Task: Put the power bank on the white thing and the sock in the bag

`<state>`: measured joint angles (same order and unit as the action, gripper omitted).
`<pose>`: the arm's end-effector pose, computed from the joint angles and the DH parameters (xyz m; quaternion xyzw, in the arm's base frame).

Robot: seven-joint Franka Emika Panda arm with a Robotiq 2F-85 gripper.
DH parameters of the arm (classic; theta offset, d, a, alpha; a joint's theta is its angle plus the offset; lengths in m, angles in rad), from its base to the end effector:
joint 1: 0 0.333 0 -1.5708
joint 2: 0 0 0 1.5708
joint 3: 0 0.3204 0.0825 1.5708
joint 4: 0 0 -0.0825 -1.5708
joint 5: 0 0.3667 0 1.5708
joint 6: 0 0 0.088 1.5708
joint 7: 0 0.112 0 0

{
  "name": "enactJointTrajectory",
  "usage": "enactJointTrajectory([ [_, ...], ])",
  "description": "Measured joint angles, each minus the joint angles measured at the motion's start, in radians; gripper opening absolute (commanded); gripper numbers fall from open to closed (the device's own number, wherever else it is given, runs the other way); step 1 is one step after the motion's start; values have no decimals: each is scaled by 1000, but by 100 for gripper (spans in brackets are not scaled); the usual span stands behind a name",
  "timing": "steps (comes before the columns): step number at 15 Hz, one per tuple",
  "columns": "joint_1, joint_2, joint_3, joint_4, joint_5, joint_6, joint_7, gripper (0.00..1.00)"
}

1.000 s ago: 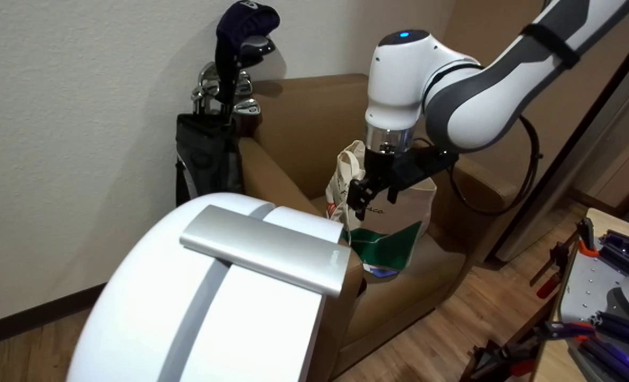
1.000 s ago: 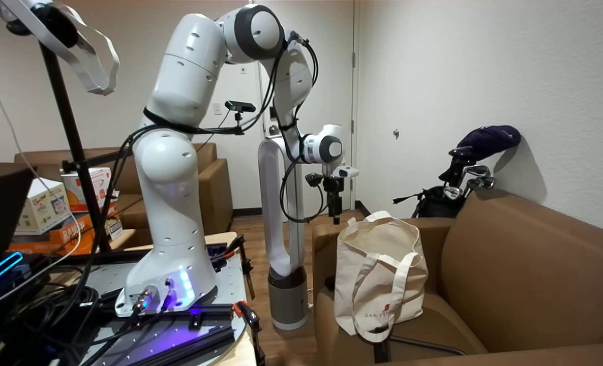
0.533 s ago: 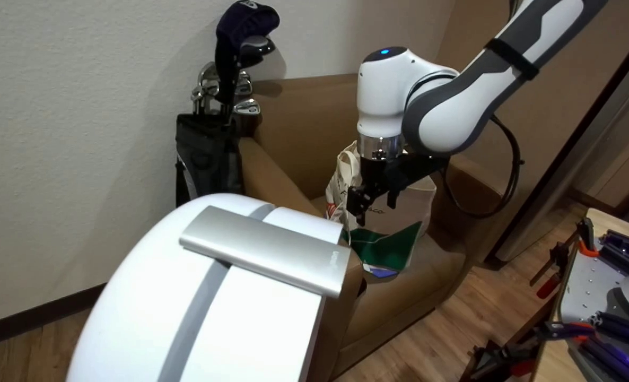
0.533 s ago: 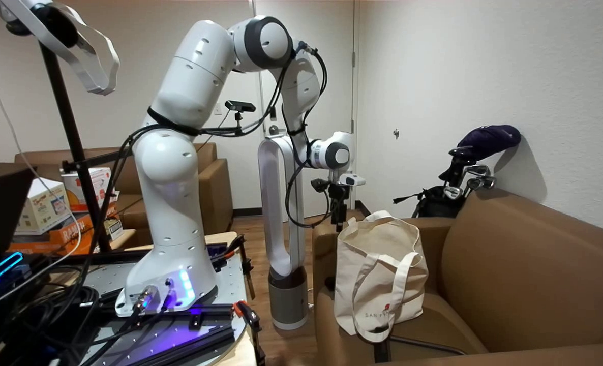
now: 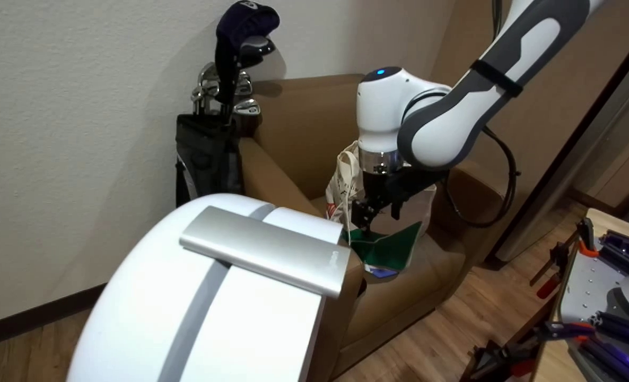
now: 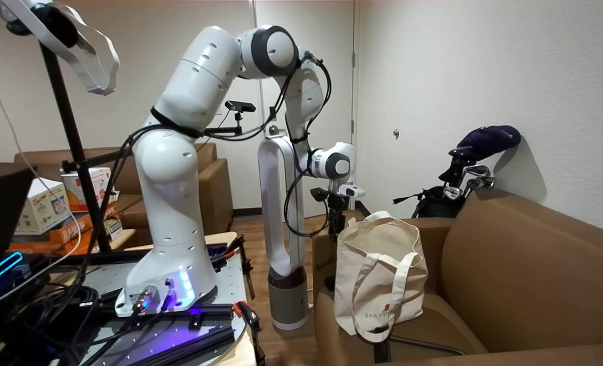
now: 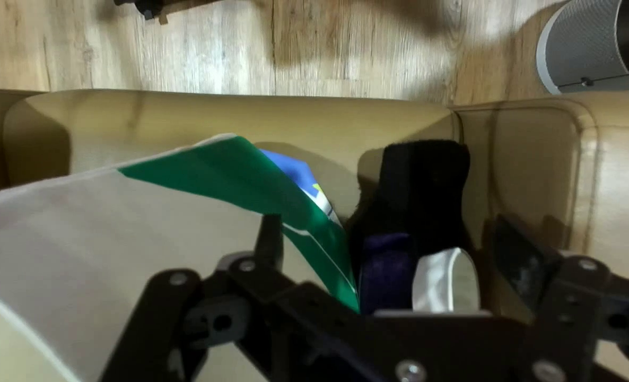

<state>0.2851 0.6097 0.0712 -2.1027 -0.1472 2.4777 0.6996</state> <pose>0.5041 0.1896 0.1207 0.9869 -0.1114 -0.0906 0.0729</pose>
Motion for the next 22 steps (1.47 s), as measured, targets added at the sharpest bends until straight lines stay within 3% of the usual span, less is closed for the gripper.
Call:
enactJointTrajectory([
  [7, -39, 154, -9, -6, 85, 175, -177, 100],
  [14, -40, 223, 16, -13, 124, 405, -303, 100],
  [18, -96, 239, 56, -12, 169, 398, -377, 100],
  [22, -94, 232, 50, -3, 185, 366, -377, 100],
])
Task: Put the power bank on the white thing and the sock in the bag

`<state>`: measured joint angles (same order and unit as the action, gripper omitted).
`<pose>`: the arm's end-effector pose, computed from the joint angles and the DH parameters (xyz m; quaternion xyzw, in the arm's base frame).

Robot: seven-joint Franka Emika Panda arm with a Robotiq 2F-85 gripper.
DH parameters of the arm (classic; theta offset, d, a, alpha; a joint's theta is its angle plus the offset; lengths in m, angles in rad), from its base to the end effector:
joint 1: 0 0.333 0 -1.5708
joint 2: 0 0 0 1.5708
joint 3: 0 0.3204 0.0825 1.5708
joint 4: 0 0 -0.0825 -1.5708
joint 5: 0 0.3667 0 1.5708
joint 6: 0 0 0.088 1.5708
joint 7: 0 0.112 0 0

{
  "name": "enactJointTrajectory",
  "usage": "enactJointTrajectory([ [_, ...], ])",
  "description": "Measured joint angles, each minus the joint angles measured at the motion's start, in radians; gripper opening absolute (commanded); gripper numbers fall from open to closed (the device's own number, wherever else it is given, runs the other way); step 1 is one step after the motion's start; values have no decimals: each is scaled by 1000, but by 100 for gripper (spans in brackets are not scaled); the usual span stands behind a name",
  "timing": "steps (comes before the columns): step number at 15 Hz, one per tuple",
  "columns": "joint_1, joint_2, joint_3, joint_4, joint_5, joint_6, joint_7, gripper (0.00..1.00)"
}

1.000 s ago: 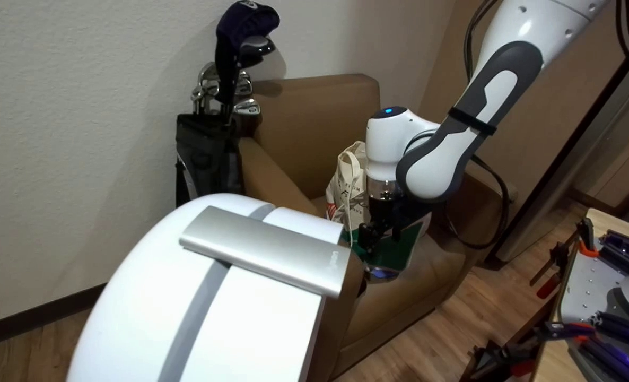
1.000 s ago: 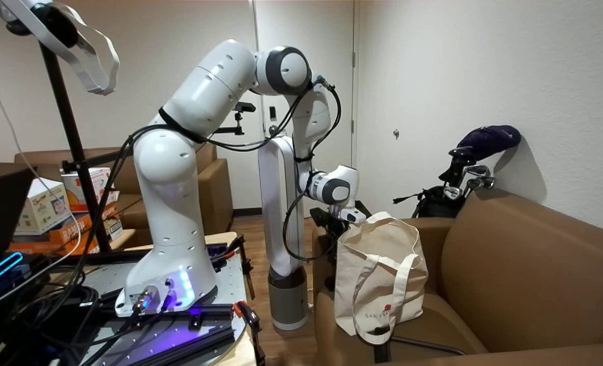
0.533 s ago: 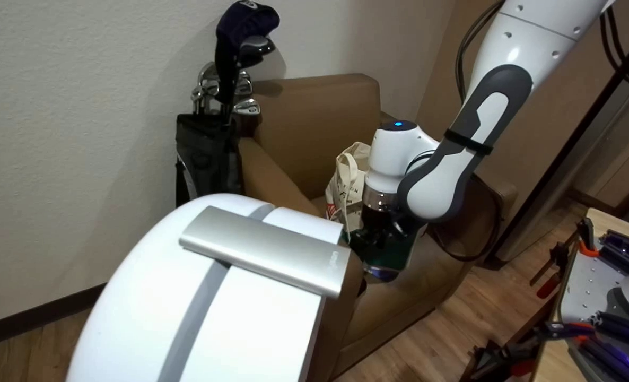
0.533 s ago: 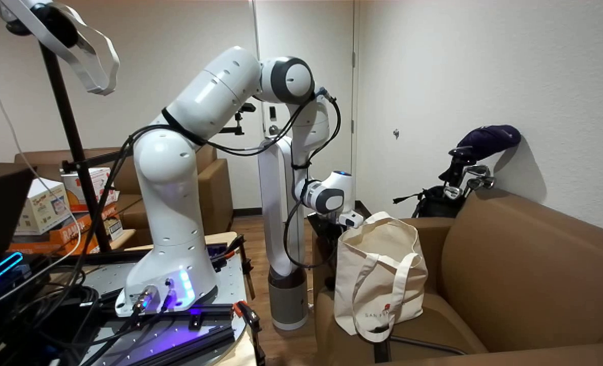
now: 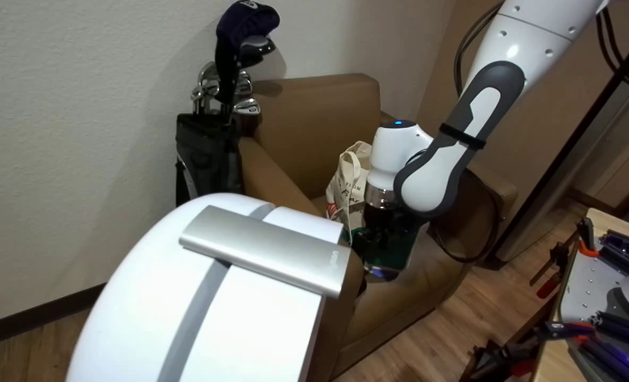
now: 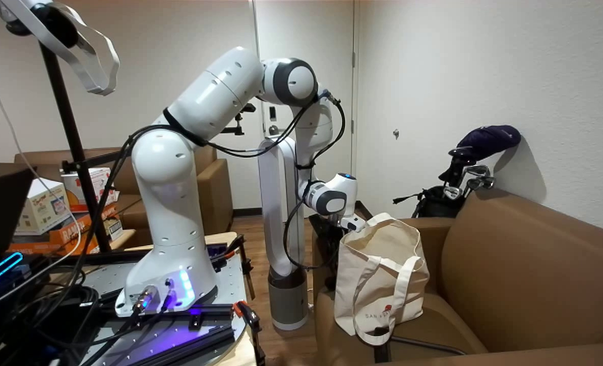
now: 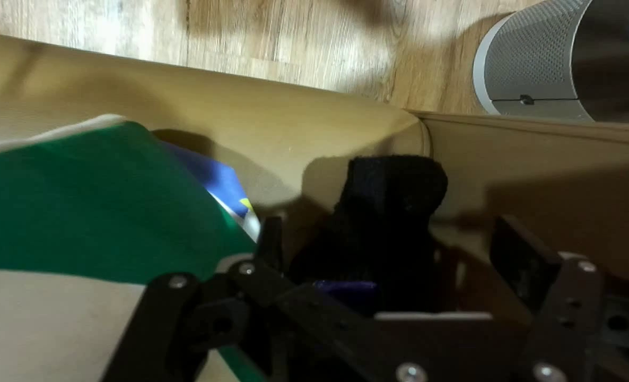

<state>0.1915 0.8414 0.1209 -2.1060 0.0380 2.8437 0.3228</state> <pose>0.4964 0.1656 0.0236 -0.9966 0.0413 0.0631 0.0325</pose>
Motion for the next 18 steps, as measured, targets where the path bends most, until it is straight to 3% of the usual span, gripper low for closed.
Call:
enactJointTrajectory([
  [4, 24, 23, -23, 34, 0, 0, -14, 100],
  [11, -1, 187, 4, 133, 0, 69, -113, 100],
  [18, -76, 289, 60, 187, -2, 179, -227, 100],
])
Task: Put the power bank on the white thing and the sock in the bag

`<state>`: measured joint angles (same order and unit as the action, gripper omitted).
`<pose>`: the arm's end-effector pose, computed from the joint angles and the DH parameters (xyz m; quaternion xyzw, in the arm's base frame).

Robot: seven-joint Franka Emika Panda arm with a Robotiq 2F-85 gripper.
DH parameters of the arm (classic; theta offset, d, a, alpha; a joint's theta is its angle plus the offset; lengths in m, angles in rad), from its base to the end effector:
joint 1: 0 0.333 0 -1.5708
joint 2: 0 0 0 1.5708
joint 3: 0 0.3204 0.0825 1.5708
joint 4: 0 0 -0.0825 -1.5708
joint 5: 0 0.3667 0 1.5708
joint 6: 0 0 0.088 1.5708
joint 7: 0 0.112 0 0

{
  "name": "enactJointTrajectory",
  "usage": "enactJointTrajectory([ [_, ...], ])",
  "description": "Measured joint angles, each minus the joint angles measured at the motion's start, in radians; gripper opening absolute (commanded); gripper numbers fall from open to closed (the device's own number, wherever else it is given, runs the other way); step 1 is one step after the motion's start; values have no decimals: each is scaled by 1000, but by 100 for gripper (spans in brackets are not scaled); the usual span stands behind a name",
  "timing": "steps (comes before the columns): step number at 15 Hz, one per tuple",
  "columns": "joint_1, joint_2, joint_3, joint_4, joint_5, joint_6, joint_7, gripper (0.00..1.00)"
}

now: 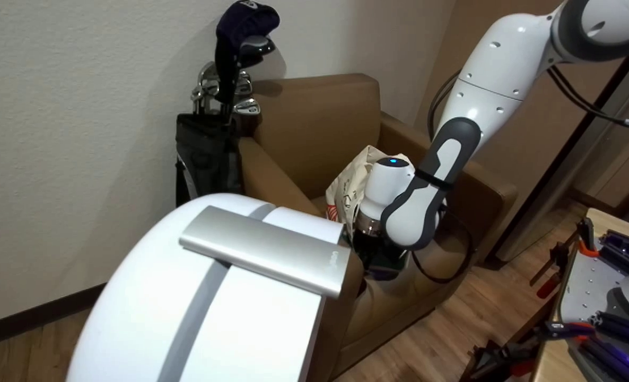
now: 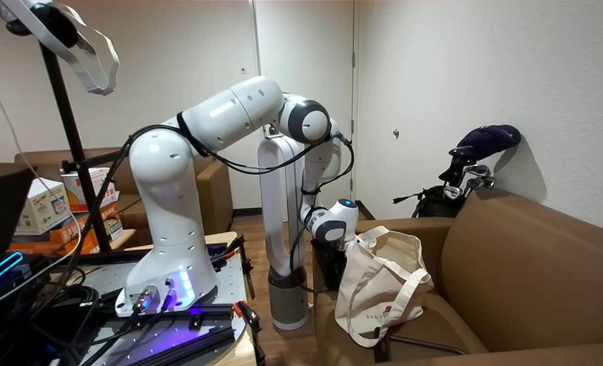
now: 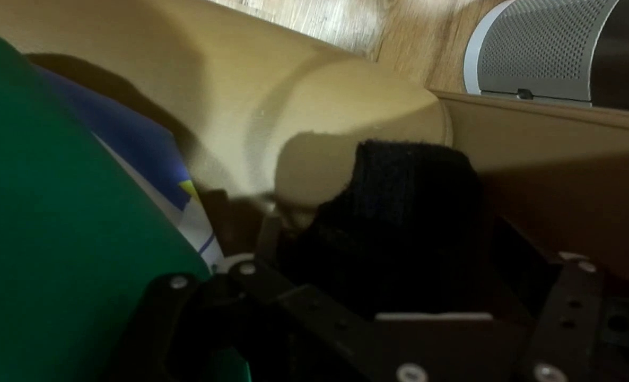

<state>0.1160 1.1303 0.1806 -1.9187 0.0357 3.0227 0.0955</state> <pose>0.5065 0.1640 -0.0685 -0.9959 -0.0320 0.0233 0.0809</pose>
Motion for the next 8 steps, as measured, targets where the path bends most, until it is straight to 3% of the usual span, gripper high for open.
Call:
enactJointTrajectory([
  [1, -9, 9, 7, 5, 0, 8, -12, 75],
  [2, -18, 16, 13, 9, -1, 12, -20, 74],
  [8, -49, 42, 46, 35, -2, 13, -37, 33],
])
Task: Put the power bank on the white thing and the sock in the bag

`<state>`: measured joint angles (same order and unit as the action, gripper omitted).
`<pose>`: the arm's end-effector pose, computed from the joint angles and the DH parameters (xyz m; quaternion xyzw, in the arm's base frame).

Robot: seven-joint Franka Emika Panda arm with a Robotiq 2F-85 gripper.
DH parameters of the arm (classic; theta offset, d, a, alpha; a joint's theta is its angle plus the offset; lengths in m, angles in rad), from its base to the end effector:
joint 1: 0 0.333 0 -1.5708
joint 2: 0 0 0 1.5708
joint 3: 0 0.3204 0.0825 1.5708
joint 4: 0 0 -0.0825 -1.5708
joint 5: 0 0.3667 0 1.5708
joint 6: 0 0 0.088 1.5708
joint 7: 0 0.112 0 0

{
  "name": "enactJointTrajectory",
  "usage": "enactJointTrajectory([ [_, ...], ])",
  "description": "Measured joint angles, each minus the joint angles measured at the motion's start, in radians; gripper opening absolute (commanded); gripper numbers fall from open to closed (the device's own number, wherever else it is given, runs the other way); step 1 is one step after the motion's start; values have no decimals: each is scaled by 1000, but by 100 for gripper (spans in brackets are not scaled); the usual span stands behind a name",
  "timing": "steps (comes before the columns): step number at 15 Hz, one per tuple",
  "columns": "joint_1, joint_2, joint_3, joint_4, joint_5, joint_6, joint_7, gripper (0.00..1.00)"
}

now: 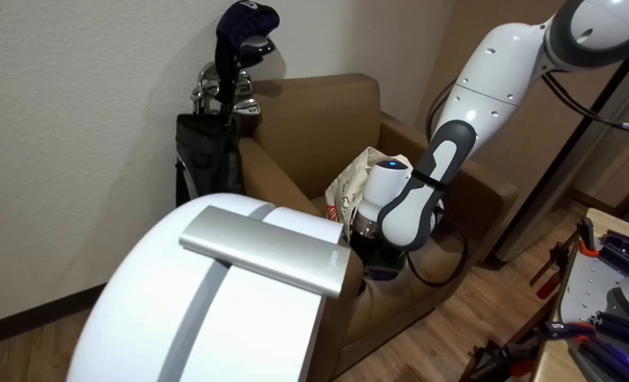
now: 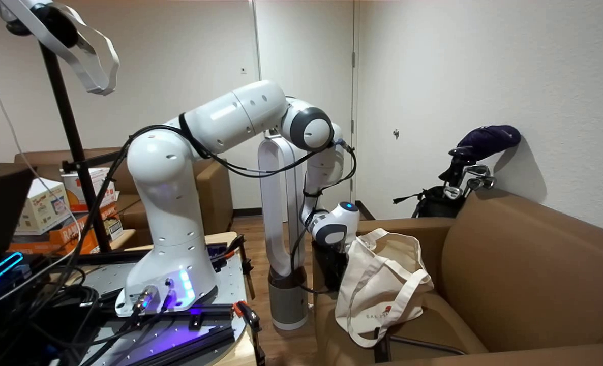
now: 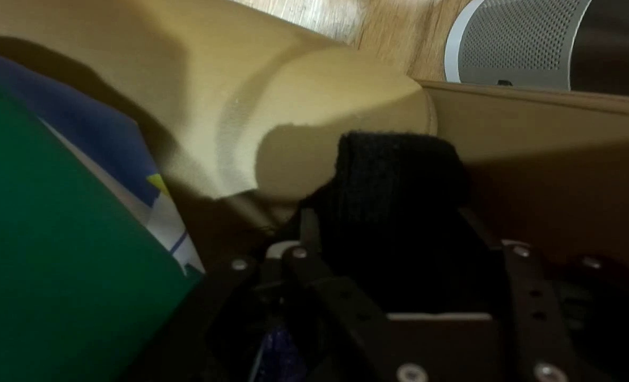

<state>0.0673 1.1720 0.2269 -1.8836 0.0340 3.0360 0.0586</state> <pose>0.5110 0.1661 -0.0771 -0.9938 -0.0325 0.0182 0.1046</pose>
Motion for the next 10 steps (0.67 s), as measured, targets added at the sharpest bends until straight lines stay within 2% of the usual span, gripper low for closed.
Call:
enactJointTrajectory([
  [4, 0, 3, 2, 6, 0, 0, 0, 10],
  [8, 2, 3, 2, 11, 0, -5, 0, 3],
  [10, 2, -1, 7, 11, 1, -6, 0, 8],
])
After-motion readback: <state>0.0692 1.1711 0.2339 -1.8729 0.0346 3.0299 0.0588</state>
